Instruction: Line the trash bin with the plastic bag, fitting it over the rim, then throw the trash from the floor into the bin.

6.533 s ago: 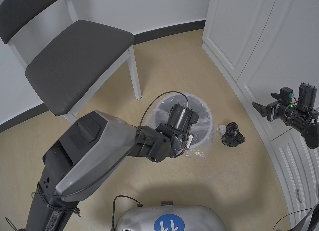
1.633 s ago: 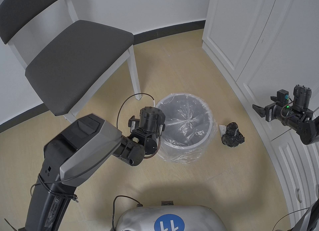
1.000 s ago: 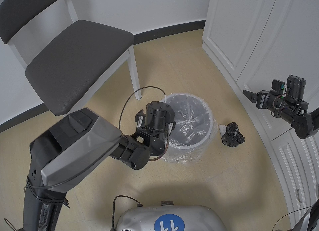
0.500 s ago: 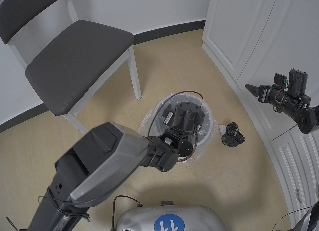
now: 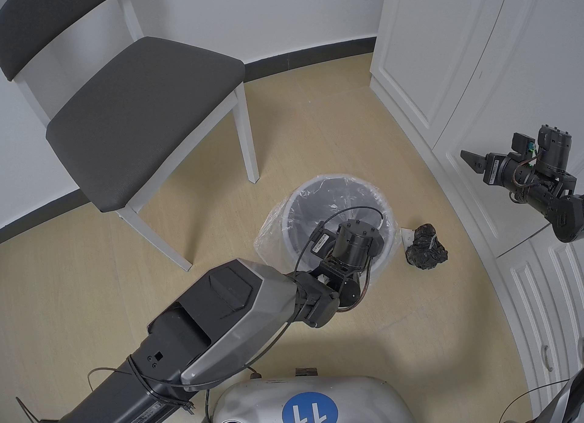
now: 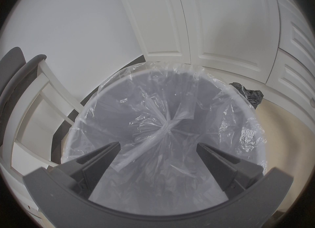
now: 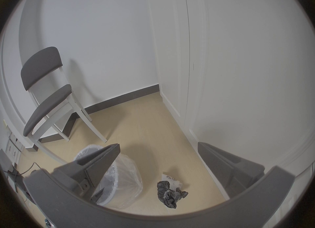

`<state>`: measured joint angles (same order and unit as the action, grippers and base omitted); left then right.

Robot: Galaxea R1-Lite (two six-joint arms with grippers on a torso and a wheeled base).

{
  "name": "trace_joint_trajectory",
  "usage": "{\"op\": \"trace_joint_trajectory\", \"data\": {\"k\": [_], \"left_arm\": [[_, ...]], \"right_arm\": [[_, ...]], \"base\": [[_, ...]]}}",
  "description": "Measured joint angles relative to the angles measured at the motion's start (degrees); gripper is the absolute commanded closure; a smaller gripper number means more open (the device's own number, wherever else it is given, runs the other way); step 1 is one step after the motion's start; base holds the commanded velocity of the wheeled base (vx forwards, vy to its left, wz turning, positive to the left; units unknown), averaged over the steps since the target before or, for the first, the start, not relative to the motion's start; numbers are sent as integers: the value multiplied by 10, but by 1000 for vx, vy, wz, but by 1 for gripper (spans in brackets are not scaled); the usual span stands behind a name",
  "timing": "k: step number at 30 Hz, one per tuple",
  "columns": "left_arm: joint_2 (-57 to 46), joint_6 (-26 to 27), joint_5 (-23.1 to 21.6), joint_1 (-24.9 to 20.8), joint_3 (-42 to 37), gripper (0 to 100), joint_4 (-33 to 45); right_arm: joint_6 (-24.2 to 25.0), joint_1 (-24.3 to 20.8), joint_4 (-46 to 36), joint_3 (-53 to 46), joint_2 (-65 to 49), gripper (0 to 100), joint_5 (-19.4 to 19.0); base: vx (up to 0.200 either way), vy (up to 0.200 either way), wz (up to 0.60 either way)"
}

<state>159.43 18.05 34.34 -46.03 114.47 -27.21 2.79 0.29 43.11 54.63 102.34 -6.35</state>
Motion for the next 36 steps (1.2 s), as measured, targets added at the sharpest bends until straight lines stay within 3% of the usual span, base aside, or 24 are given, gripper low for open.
{"op": "trace_joint_trajectory", "data": {"k": [13, 24, 36], "left_arm": [[-28, -13, -5, -13, 2, 0, 46], [-40, -29, -26, 43, 1, 0, 34], [-47, -24, -28, 46, 1, 0, 50]], "right_arm": [[-4, 5, 0, -8, -3, 0, -9], [-8, 6, 1, -9, -2, 0, -10], [-24, 0, 1, -16, 1, 0, -10]], "base": [[0, 0, 0], [0, 0, 0], [0, 0, 0]]}}
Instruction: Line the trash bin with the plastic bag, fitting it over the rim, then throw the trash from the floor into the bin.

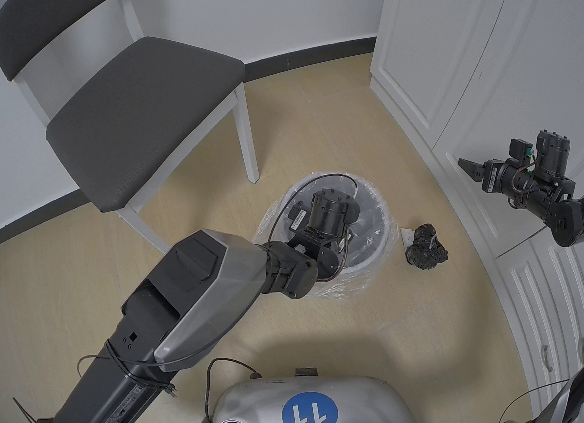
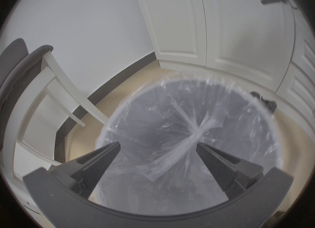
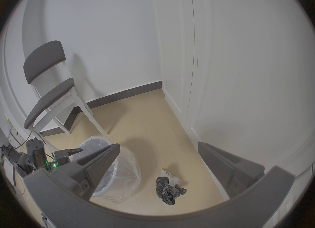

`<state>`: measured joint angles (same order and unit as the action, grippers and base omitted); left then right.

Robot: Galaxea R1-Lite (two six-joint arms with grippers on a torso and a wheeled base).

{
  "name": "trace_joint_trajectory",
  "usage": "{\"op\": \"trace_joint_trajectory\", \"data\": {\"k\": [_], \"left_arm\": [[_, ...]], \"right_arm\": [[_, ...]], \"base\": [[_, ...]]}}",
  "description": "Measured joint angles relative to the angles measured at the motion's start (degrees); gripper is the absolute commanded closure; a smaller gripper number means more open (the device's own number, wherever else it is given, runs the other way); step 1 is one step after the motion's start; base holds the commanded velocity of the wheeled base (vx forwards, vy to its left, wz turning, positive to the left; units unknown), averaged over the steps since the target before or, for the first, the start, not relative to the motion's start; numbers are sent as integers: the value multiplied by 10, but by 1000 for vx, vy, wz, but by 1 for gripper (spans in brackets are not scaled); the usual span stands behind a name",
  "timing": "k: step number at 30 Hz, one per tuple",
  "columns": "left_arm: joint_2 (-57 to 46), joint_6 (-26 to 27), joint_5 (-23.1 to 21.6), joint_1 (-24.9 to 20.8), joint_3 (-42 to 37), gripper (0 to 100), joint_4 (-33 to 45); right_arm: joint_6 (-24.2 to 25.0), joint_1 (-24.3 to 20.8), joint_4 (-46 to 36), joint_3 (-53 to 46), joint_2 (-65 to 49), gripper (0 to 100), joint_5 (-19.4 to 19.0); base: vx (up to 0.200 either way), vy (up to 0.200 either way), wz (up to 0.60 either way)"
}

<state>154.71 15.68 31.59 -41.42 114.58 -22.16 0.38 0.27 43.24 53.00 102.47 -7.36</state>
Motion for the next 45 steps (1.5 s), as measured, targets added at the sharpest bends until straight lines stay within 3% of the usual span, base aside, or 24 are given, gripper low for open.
{"op": "trace_joint_trajectory", "data": {"k": [6, 13, 21, 27, 31, 37, 45], "left_arm": [[17, 49, 4, 3, 0, 0, -7], [29, 51, 5, -7, 0, 0, -9], [7, -15, 5, -46, -52, 0, 13], [-24, -88, 5, -86, -71, 0, 110], [-33, -106, 5, -102, -41, 0, 140], [-23, -106, 5, -107, -6, 0, 160], [-25, -115, 5, -69, 0, 0, 102]], "right_arm": [[-1, 4, 0, -1, 0, 0, 0], [-12, 7, 1, -7, -2, 0, -12], [-14, 7, 1, -11, -4, 0, -13], [-15, 7, 1, -13, -4, 0, -13], [-19, 7, 2, -15, -6, 0, -14], [-21, 7, 2, -19, -8, 0, -14], [-23, 7, 1, -19, -8, 0, -14]], "base": [[0, 0, 0], [0, 0, 0], [0, 0, 0], [0, 0, 0], [0, 0, 0], [0, 0, 0], [0, 0, 0]]}}
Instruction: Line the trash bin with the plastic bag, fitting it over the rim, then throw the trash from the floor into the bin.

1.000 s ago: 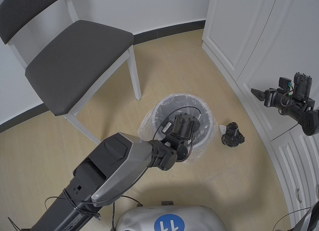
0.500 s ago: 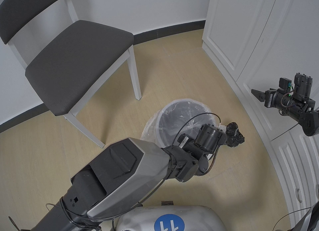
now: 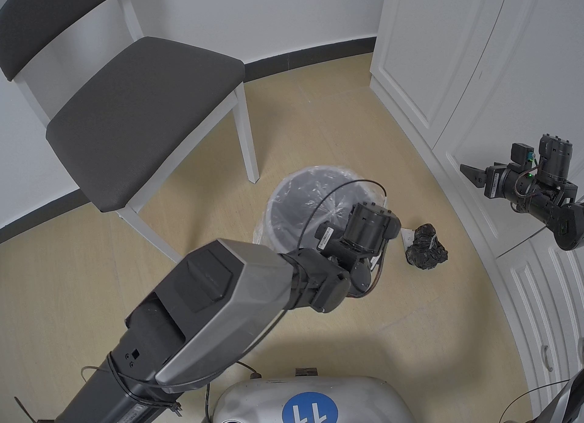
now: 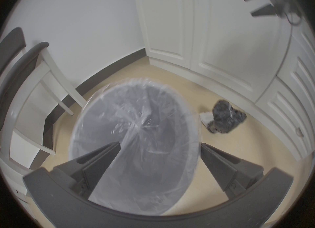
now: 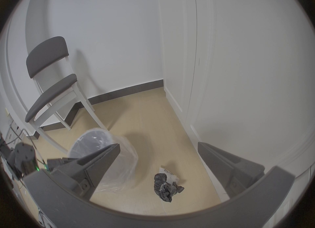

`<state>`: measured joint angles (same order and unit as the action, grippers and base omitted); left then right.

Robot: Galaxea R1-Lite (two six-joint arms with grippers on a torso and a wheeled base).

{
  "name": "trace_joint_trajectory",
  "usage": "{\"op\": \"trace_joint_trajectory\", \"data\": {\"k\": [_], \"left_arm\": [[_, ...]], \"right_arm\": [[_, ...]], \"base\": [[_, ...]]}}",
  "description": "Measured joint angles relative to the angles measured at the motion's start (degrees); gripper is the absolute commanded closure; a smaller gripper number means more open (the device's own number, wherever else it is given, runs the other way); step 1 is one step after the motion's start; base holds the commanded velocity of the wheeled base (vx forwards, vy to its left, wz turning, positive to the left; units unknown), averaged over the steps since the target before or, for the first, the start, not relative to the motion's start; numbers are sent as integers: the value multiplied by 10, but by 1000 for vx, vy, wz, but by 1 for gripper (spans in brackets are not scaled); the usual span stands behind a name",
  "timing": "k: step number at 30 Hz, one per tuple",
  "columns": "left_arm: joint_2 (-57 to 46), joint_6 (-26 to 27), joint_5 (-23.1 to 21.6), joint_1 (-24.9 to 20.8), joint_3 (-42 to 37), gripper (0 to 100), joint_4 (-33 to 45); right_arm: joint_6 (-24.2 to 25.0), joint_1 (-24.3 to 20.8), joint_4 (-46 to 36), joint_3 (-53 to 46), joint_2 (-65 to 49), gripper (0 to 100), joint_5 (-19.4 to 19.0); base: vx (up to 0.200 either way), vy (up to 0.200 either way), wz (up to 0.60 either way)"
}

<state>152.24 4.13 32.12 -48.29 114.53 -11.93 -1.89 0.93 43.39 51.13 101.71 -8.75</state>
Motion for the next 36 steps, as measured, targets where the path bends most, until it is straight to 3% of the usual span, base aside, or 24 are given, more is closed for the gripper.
{"op": "trace_joint_trajectory", "data": {"k": [13, 26, 32, 36], "left_arm": [[-52, -52, 0, 31, -4, 0, -6], [-61, -81, 0, 62, -61, 0, -20], [-68, -85, 0, 95, -113, 0, -76], [-79, -84, -1, 111, -170, 0, -147]], "right_arm": [[-10, -1, 1, -2, 4, 0, 0], [-10, -4, 2, 0, 14, 0, -1], [-6, -13, 19, 9, 30, 0, 2], [26, -27, 56, 26, 59, 0, 5]], "base": [[0, 0, 0], [0, 0, 0], [0, 0, 0], [0, 0, 0]]}}
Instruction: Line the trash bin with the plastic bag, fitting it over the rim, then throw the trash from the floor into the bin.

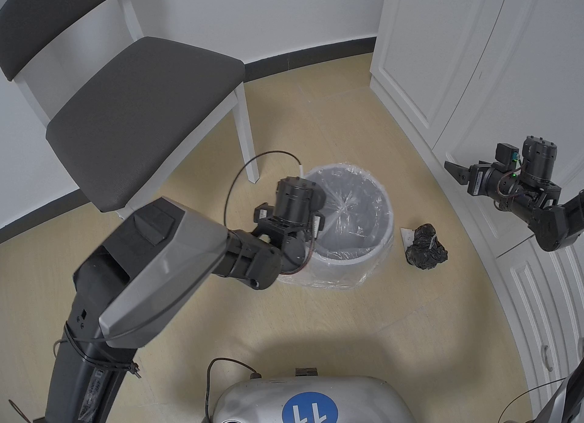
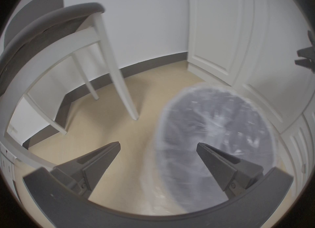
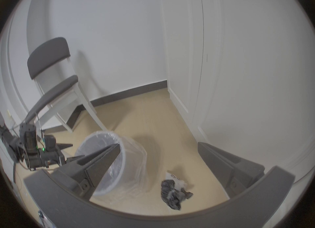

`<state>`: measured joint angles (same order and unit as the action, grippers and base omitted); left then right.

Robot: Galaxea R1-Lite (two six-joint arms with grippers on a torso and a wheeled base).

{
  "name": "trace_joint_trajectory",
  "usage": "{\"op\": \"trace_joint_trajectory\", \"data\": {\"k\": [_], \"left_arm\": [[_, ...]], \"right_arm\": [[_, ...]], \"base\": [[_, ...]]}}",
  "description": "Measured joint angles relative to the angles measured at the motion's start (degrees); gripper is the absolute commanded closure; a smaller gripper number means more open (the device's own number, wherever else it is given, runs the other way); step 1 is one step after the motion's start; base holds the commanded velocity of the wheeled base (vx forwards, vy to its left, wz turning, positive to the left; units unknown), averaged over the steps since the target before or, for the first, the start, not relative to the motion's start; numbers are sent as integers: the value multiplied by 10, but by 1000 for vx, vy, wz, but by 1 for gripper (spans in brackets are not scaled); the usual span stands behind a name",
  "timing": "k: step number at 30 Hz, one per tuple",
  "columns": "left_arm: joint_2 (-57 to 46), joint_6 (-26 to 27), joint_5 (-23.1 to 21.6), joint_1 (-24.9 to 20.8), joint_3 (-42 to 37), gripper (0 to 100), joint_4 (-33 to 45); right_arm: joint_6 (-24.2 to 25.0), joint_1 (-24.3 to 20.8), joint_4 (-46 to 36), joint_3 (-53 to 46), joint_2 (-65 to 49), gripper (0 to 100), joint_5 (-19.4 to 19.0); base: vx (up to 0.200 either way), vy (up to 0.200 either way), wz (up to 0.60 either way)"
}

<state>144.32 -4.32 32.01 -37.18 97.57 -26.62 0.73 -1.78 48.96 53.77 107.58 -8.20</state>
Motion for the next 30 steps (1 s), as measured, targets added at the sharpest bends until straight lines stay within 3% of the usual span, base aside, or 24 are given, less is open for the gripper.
{"op": "trace_joint_trajectory", "data": {"k": [8, 13, 18, 30], "left_arm": [[-28, 6, -2, 46, -106, 0, -136], [-37, 7, -5, 68, -135, 0, -182], [-37, 6, -6, 96, -137, 0, -211], [17, 1, -9, 116, -54, 0, -205]], "right_arm": [[172, -43, 62, 90, 108, 0, 12], [238, -82, 72, 170, 185, 0, 63], [278, -121, 85, 231, 257, 0, 98], [298, -135, 117, 280, 329, 0, 103]], "base": [[0, 0, 0], [0, 0, 0], [0, 0, 0], [0, 0, 0]]}}
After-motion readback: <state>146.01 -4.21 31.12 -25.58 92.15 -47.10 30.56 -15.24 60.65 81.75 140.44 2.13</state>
